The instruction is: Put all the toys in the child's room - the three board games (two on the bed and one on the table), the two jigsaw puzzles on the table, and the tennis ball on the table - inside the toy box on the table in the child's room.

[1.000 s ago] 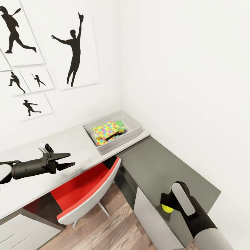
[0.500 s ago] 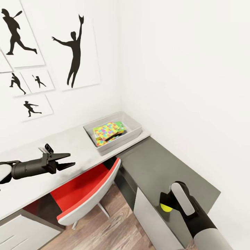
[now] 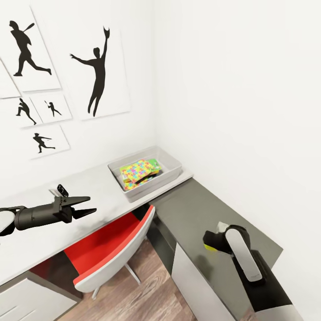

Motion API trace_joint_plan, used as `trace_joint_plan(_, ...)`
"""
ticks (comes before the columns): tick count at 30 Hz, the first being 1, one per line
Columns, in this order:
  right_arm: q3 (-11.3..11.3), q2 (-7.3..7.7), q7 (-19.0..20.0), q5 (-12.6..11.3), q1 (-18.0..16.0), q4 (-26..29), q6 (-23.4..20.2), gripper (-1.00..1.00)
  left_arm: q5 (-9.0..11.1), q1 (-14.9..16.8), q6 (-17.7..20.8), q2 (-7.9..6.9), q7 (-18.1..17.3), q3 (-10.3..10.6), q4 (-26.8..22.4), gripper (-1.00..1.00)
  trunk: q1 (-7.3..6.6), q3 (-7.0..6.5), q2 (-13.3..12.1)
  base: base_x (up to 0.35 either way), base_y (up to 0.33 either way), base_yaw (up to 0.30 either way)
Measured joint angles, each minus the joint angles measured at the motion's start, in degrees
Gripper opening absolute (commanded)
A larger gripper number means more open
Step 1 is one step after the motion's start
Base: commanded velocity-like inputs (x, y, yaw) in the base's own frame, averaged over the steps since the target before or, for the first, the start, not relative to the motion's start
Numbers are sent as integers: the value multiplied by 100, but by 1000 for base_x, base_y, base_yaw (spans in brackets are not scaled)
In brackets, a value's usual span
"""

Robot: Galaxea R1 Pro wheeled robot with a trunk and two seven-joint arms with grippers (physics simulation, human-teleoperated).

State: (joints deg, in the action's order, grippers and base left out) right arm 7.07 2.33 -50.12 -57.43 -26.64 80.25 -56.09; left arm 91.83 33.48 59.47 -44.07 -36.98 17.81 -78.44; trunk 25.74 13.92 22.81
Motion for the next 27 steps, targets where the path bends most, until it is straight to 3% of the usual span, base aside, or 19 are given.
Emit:
trace_joint_plan(4,-17,15,20,-39,75,414,-12,-100,4,0,0,-5,-12,-17,59,100,0,-37,0,0,0,0)
trace_joint_plan(7,-46,21,297,-55,82,611,-14,-100,1,0,2,-10,-19,-25,80,100,0,-65,0,0,0,0)
trace_joint_plan(17,-182,79,2601,-7,59,808,46,-100,4,0,1,-8,-20,-38,121,100,0,-157,0,0,0,0)
trace_joint_plan(27,-397,79,2858,2,60,787,93,-100,9,0,-3,-8,-19,-30,123,100,0,-250,-1,0,0,0)
